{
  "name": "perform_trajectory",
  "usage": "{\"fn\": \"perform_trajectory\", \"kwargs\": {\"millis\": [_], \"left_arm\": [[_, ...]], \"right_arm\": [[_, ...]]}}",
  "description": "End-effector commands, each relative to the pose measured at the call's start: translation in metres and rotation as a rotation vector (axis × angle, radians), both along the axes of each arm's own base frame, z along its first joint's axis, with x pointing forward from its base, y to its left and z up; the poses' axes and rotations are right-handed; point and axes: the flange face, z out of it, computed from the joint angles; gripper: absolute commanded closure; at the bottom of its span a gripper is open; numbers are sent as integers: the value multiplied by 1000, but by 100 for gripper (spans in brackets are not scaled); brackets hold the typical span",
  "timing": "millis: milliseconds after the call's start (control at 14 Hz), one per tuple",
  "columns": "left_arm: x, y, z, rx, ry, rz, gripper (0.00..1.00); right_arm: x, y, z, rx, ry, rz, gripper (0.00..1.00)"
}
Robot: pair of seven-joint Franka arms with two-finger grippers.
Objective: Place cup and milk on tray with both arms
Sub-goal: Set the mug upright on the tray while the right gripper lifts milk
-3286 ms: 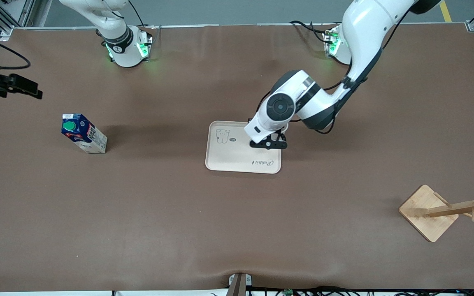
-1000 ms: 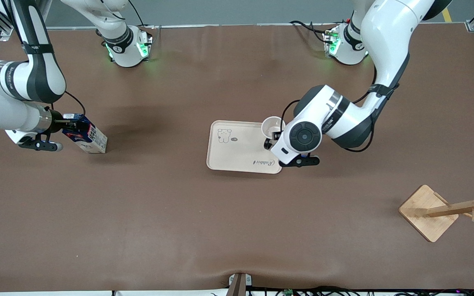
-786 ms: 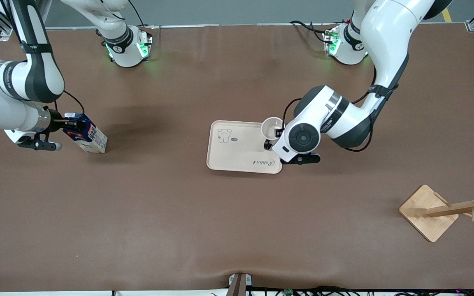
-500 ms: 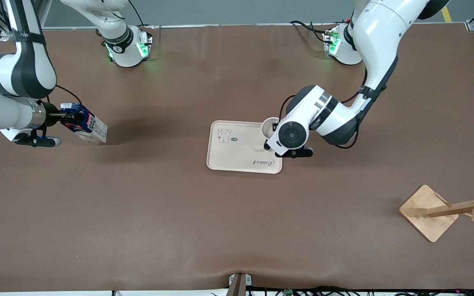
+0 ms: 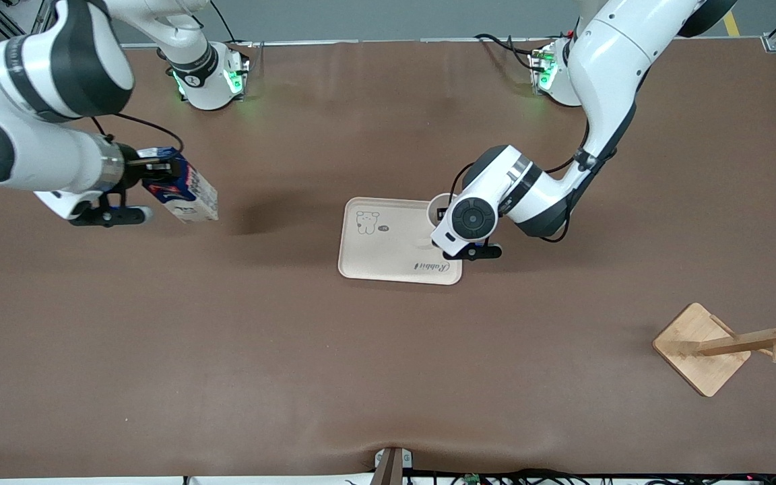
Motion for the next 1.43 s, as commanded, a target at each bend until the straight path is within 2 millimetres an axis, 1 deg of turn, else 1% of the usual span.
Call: {"fn": "perform_trajectory", "kwargs": {"millis": [0,71,214,286,500,571,786,1143,1286,1357], "left_arm": [[3,-10,-7,-14,-47,26,8],[5,-12,-8,-28,-57,32,8],[11,-15,-9,-58,-83,50,8],[14,-17,-10,-74,-94,58,8],[22,-22,-10,-100,-120,94,7],[27,-23,-4,-106,-131,105,5],[34,-29,8,-121,-150,127,4],[31,-34,5,-115,-142,166,4],[33,-32,13,-114,-153,170,4],[38,-32,30,-117,-174,178,0]], "right_arm": [[13,44,-15,-37,24,-56,100],[15,54,-17,-54,23,-69,100],[16,53,-17,-64,22,-77,98],[17,51,-18,-65,25,-81,98],[17,53,-18,-61,22,-83,98],[17,52,-20,-62,27,-84,98],[16,53,-23,-65,41,-82,98],[16,56,-24,-62,41,-78,98],[17,56,-25,-61,42,-80,98],[17,56,-24,-61,39,-79,98]]}}
